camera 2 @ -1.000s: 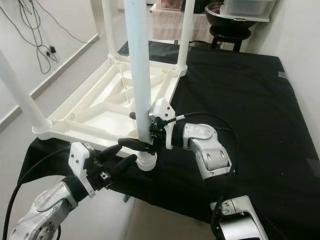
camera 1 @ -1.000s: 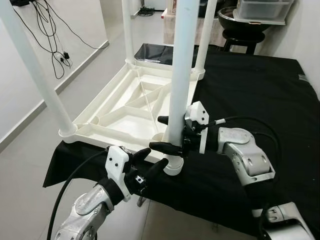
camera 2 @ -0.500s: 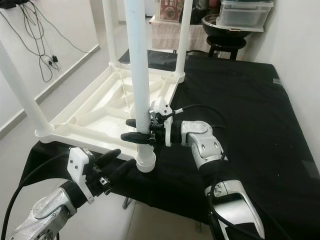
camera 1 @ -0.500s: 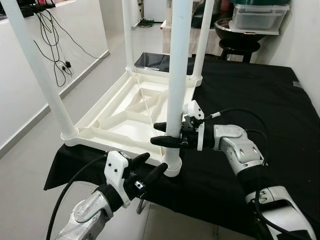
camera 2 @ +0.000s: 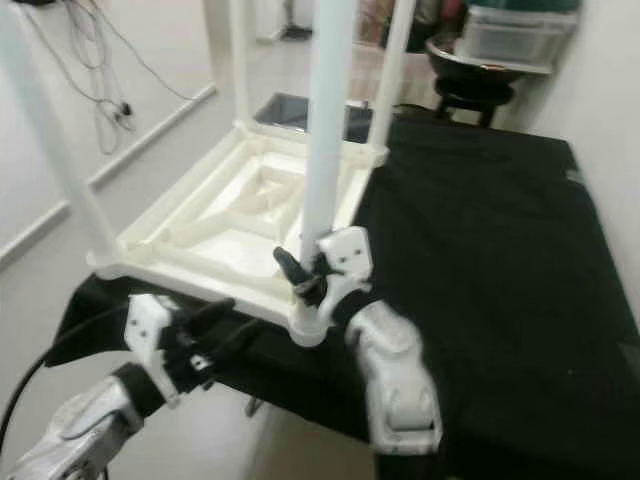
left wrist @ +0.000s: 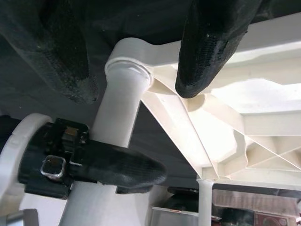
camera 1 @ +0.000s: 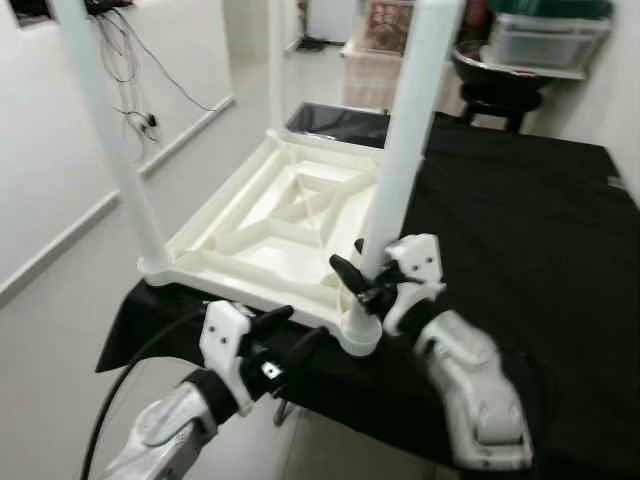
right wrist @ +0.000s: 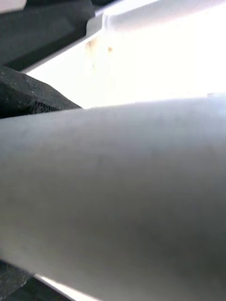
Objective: Building children table
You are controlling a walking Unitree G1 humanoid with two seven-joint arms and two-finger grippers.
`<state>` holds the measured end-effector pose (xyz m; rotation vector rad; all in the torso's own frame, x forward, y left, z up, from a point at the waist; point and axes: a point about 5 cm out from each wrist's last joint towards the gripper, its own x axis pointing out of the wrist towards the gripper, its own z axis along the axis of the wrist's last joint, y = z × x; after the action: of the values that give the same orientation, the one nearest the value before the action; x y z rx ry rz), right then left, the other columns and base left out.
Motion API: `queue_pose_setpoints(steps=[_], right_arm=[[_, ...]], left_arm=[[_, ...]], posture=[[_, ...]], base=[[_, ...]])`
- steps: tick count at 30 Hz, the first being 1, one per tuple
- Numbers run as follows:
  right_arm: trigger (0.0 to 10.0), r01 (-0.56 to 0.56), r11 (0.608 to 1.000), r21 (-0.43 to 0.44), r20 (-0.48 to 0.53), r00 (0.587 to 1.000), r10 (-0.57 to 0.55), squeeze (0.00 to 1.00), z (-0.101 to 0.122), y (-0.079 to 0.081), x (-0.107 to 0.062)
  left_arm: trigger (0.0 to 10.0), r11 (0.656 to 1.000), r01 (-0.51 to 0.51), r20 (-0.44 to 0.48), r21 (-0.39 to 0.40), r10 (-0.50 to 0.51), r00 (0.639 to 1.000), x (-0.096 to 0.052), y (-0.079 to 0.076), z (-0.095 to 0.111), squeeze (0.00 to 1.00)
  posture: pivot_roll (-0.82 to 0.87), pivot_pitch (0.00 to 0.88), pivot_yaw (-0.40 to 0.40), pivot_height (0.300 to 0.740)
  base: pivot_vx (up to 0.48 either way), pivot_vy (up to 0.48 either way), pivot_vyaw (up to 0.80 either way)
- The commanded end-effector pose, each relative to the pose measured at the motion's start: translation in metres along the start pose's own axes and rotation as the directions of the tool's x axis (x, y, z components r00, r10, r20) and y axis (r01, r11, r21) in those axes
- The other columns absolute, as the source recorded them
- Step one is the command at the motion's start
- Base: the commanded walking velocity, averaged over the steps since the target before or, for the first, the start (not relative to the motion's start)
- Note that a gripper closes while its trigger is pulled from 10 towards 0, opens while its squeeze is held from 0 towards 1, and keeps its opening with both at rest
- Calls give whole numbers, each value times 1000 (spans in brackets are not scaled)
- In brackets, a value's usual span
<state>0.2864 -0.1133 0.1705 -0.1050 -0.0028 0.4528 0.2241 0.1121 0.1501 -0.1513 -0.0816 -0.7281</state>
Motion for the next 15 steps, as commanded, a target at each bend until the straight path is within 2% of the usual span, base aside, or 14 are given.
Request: queue_pose_setpoints(steps=[1,5,6,7,8,9,10,11,13,15], right_arm=[[0,81,991,-104,-190,977,-100,0,-34,-21,1],[0,95,984,-153,-173,977,-121,0,-29,-24,6],[10000,134,976,-170,-164,973,-162,0,-25,-29,7],[10000,134,976,-170,-164,973,-162,0,-25,-29,7],[10000,136,977,-163,-150,976,-161,94,-21,-31,9],[10000,129,981,-142,-134,980,-148,1000,-18,-32,11],[10000,129,981,-142,-134,980,-148,1000,-18,-32,11],[10000,83,992,-96,-72,993,-90,1000,-4,-31,19],[10000,58,995,-84,-43,997,-62,1000,2,-32,23],[10000,-81,995,-54,26,996,82,1000,16,-31,31]], left_arm=[[10000,1000,23,-25,-5,-23,999,-2,1,-3,0],[10000,1000,11,-20,-5,-11,1000,-2,1,-3,0],[10000,1000,-18,-7,-5,18,1000,-2,2,-3,0],[10000,1000,-18,-7,-5,18,1000,-2,2,-3,0],[10000,1000,-21,-4,-6,21,1000,-1,2,-3,0],[10000,1000,-18,-5,-7,18,1000,0,2,-3,0],[10000,1000,-18,-5,-7,18,1000,0,2,-3,0],[10000,1000,-11,-8,-10,11,1000,1,2,-3,0],[10000,1000,-10,-9,-11,10,1000,1,2,-4,0],[10000,1000,-7,-9,-11,7,1000,2,2,-4,0]], posture=[[3,83,-21,740],[-6,78,-17,740],[-6,75,-19,740],[-6,75,-19,740],[-8,69,-19,740],[-7,68,-18,740],[-7,68,-18,740],[-7,64,-18,740],[-7,64,-18,740],[-6,60,-16,740]], base=[[0,0,0],[0,0,0],[0,0,0],[0,0,0],[0,0,0],[0,0,0],[0,0,0],[0,0,0],[0,0,0],[0,0,0]])
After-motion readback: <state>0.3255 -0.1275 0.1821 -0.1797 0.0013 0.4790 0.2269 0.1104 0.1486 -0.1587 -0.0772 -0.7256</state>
